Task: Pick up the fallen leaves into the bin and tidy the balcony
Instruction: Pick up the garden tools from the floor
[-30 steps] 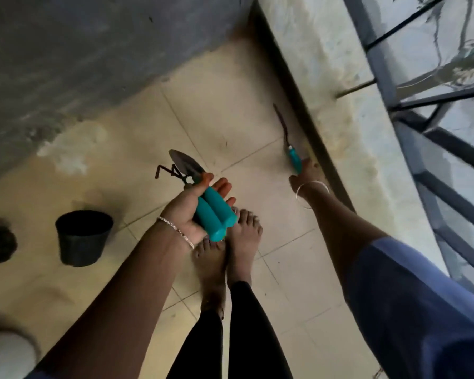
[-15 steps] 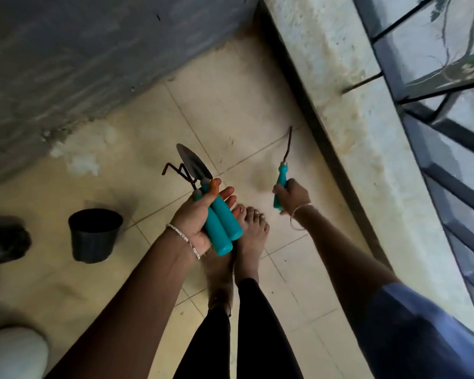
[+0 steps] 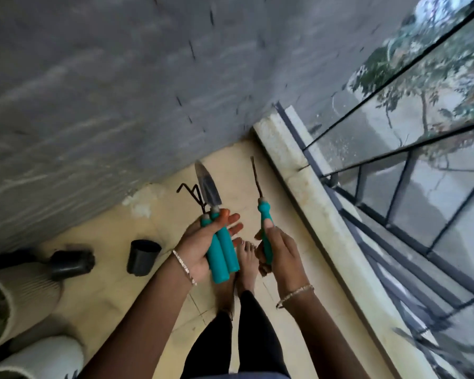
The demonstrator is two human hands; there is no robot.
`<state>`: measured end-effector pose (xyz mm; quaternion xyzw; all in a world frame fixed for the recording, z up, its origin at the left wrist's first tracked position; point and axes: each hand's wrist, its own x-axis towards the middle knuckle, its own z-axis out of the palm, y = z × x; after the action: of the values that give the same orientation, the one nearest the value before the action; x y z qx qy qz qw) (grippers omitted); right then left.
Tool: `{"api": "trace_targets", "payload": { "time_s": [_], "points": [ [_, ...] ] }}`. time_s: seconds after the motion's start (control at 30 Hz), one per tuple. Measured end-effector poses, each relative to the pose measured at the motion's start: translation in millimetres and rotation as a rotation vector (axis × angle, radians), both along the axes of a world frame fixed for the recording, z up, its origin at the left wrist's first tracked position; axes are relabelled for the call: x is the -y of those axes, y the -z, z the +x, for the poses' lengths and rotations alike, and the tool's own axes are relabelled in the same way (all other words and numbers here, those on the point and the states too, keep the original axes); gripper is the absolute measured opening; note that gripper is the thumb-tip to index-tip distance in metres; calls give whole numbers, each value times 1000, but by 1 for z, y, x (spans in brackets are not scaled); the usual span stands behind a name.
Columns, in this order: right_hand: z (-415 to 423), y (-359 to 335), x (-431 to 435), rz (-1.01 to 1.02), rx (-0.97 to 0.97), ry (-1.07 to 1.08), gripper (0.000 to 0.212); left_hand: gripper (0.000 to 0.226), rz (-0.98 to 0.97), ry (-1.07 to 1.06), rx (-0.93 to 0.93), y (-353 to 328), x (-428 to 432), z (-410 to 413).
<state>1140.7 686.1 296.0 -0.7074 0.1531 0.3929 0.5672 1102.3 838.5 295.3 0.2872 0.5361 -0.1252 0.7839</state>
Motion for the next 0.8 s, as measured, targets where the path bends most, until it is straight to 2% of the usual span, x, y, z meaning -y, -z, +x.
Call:
{"api": "trace_targets", "payload": {
  "time_s": [0.07, 0.23, 0.43, 0.6, 0.73, 0.8],
  "points": [
    [-6, -60, -2, 63, 64, 36, 43, 33, 15, -7, 70, -52, 5, -7],
    [-32, -187, -1, 28, 236, -5, 45, 23, 18, -38, 217, -188, 21, -29],
    [-75, -298, 10, -36, 502, -49, 76, 41, 25, -4, 375, -309, 33, -62],
    [-95, -359, 27, -20, 713, -6, 72, 36, -40, 5, 556, -381, 56, -76],
    [-107, -410, 51, -99, 903, 39, 55, 36, 11, 68, 707, -430, 84, -79],
    [-113, -428, 66, -91, 894, 93, 58, 38, 64, 101, 766, -449, 98, -82]
  ]
}}
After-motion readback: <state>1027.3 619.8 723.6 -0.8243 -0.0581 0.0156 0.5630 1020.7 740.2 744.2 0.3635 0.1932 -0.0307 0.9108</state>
